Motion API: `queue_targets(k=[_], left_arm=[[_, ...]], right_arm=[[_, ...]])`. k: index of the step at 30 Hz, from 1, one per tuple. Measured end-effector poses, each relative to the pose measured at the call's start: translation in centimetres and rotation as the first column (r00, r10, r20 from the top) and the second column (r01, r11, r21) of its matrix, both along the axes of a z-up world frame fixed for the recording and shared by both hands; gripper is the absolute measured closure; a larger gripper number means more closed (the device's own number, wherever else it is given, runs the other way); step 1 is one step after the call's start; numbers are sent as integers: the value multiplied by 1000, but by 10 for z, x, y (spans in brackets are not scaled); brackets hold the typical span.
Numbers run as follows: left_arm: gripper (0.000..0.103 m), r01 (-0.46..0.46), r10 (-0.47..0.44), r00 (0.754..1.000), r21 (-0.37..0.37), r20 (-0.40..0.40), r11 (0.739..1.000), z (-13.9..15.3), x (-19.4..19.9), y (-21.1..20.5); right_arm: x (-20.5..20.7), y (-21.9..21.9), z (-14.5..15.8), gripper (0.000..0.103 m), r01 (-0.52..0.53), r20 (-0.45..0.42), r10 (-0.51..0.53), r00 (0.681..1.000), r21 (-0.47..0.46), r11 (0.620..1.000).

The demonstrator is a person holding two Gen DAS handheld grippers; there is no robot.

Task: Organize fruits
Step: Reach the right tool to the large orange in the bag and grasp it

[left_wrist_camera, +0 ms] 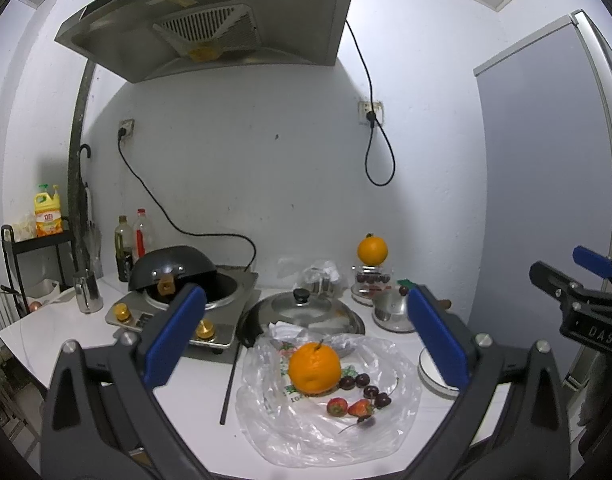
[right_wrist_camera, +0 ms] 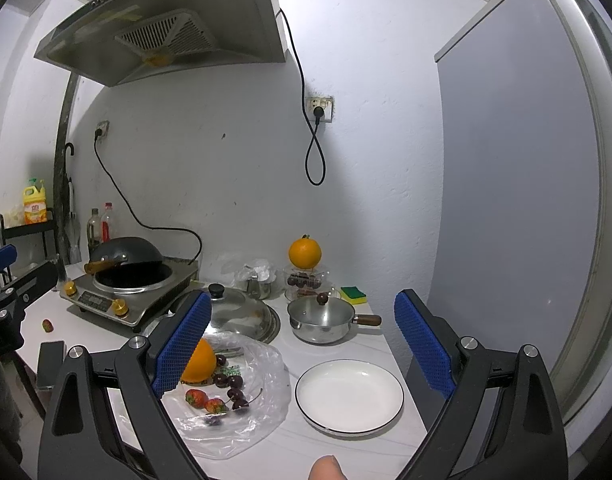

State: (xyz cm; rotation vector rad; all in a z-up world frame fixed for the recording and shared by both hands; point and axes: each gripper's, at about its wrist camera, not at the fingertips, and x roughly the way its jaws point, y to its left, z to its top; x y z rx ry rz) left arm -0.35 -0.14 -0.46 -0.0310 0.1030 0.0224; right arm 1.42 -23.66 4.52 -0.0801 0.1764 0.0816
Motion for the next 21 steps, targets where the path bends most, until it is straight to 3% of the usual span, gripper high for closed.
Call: queue_targets(k=[21], left_arm=[[1, -61, 55, 980, -26, -192, 998, -68, 71, 41]], right_arm=[[74, 45, -56, 8, -107, -168, 101, 981, -24, 994]])
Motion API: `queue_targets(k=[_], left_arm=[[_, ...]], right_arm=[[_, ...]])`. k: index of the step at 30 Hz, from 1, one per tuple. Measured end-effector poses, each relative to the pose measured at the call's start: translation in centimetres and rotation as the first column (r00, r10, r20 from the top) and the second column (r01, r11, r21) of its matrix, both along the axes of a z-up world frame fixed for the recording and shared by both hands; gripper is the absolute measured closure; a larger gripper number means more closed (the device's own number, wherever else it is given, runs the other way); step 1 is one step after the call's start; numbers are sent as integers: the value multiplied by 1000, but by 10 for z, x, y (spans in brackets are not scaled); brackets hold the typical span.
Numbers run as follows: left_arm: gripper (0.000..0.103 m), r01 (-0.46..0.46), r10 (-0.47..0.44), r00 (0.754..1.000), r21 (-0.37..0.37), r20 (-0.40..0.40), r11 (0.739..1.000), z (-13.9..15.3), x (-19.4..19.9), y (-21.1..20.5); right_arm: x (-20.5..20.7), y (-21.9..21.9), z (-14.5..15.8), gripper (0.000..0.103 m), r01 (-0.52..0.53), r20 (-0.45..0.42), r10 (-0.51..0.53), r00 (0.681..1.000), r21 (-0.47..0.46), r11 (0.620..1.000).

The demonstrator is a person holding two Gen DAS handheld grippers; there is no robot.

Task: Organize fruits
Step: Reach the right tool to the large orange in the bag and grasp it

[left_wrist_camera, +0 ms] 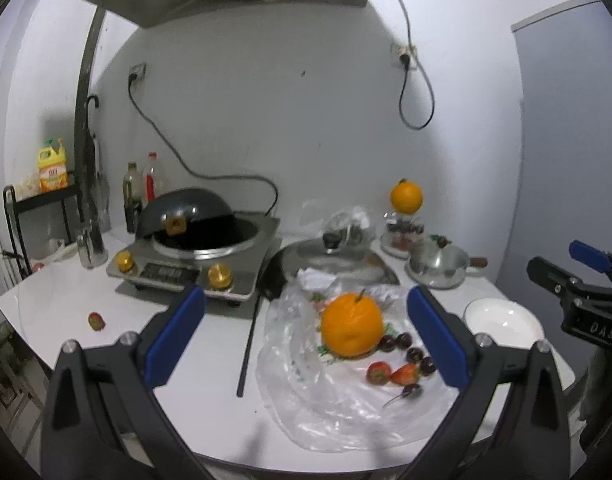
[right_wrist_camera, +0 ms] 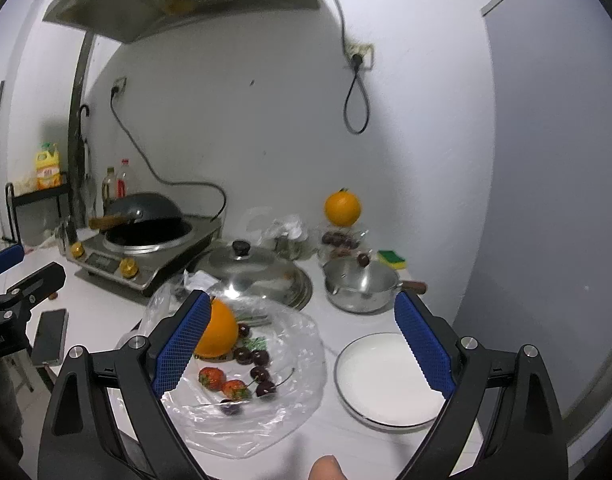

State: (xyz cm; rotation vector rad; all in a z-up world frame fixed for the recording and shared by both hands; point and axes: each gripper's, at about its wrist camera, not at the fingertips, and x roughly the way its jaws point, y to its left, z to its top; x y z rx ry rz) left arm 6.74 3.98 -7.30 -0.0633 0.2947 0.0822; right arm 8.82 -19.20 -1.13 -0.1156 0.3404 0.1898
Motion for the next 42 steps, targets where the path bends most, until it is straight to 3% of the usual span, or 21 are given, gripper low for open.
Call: queue_targets(k=[20, 42], left_arm=[[1, -51, 39, 983, -66, -177, 997, -69, 73, 59], [1, -59, 33, 955, -81, -294, 995, -97, 135, 92]], right_arm=[[86, 67, -64, 8, -114, -169, 108, 980, -24, 993], [172, 128, -116, 8, -182, -316, 164, 934, -26, 983]])
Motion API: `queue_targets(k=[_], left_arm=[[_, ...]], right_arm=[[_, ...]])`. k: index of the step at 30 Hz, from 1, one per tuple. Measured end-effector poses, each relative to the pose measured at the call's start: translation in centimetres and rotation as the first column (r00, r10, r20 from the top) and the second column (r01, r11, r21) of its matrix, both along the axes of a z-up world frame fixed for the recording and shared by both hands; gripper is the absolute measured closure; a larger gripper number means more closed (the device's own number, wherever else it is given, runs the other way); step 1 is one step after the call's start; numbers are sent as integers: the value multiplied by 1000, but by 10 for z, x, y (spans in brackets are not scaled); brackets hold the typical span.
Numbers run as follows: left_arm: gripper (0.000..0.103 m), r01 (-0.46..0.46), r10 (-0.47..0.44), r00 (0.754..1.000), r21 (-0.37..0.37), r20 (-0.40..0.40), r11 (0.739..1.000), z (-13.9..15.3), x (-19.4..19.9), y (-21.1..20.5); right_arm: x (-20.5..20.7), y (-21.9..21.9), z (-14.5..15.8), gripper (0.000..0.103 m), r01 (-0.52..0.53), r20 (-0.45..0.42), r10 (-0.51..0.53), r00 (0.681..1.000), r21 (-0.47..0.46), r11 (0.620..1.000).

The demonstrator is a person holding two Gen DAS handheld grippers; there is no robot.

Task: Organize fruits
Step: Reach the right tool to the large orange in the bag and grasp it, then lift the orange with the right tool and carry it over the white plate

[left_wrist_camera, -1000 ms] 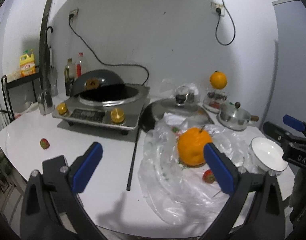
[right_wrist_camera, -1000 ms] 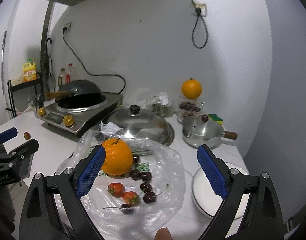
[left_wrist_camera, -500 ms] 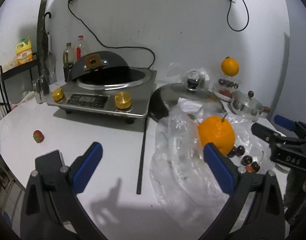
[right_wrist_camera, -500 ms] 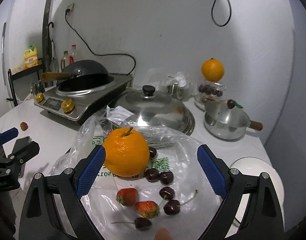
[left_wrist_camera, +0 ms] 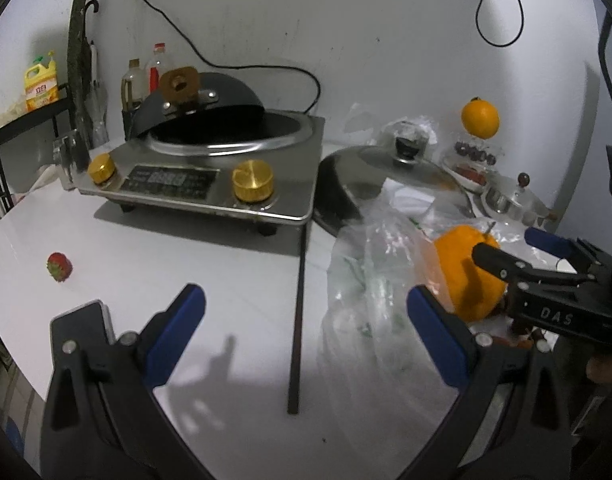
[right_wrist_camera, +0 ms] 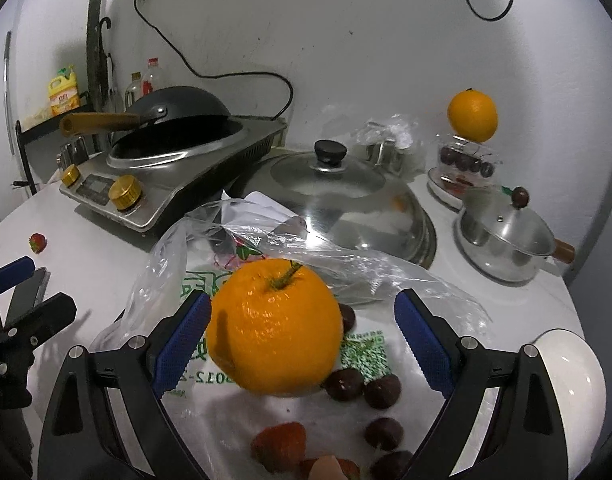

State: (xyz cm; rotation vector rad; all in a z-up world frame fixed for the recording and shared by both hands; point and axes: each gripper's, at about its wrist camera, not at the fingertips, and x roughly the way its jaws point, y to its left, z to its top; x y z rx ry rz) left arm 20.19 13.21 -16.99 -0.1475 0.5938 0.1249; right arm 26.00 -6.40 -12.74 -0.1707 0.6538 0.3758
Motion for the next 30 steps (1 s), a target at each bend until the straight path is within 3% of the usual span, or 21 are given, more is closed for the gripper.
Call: queue_targets(k=[20, 30], left_arm=[[1, -24, 23, 999, -24, -33, 999, -8, 19, 28], [1, -21, 20, 999, -26, -25, 999, -2, 15, 26]], right_arm=[[31, 30, -28, 8, -13, -113, 8, 994, -46, 999], [31, 30, -29, 14, -30, -129, 22, 991, -59, 998]])
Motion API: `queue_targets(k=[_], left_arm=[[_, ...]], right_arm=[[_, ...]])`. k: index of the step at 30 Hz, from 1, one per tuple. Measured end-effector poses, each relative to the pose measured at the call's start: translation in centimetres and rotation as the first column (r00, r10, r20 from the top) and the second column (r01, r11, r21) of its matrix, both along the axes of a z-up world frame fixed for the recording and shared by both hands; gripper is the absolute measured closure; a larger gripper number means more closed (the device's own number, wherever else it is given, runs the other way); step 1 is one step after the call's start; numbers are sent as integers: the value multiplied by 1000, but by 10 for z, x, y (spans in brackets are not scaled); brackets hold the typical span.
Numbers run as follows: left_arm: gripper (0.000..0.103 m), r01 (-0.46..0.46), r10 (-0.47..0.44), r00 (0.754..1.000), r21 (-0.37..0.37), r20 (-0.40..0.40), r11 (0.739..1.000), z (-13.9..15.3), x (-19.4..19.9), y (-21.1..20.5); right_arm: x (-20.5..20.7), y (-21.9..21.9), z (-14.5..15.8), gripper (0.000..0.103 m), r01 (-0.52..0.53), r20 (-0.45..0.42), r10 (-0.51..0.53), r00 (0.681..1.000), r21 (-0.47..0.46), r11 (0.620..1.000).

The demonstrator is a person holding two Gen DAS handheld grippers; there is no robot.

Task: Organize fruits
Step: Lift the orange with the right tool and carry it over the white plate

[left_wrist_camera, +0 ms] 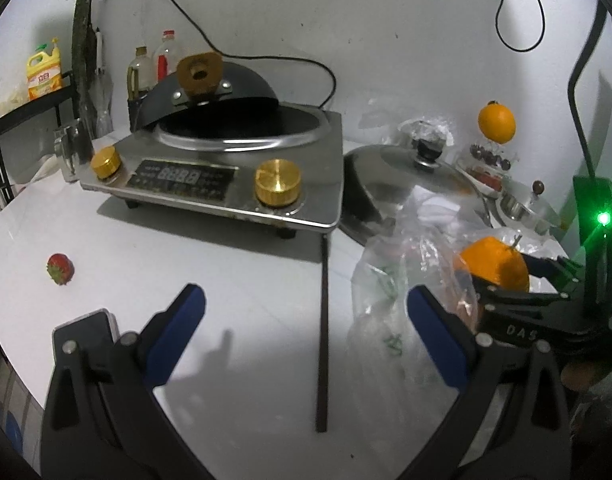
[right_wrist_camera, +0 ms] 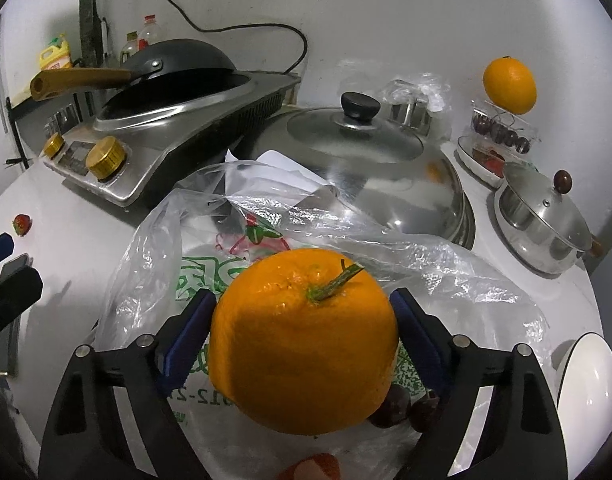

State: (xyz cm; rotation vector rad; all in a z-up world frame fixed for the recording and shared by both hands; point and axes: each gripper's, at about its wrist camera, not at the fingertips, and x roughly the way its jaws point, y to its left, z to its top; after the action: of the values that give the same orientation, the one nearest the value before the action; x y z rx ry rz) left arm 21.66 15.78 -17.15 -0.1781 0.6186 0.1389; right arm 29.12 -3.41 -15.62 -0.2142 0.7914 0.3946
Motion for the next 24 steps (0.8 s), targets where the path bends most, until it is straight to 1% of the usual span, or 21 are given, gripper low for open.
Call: queue_targets(k=[7, 12, 24], left_arm=[[1, -13, 13, 1000, 4, 5, 1000, 8, -8, -3], [1, -5, 5, 1000, 11, 18, 1000, 17, -14, -11], [1, 32, -32, 999, 5, 30, 999, 36, -23, -45]], right_arm=[[-9, -3, 5, 16, -18, -2, 18, 1000, 24, 1000], [-18, -7, 15, 16, -27, 16, 26, 1000, 40, 999], [-37, -47, 47, 16, 7, 71, -13, 997, 74, 997]])
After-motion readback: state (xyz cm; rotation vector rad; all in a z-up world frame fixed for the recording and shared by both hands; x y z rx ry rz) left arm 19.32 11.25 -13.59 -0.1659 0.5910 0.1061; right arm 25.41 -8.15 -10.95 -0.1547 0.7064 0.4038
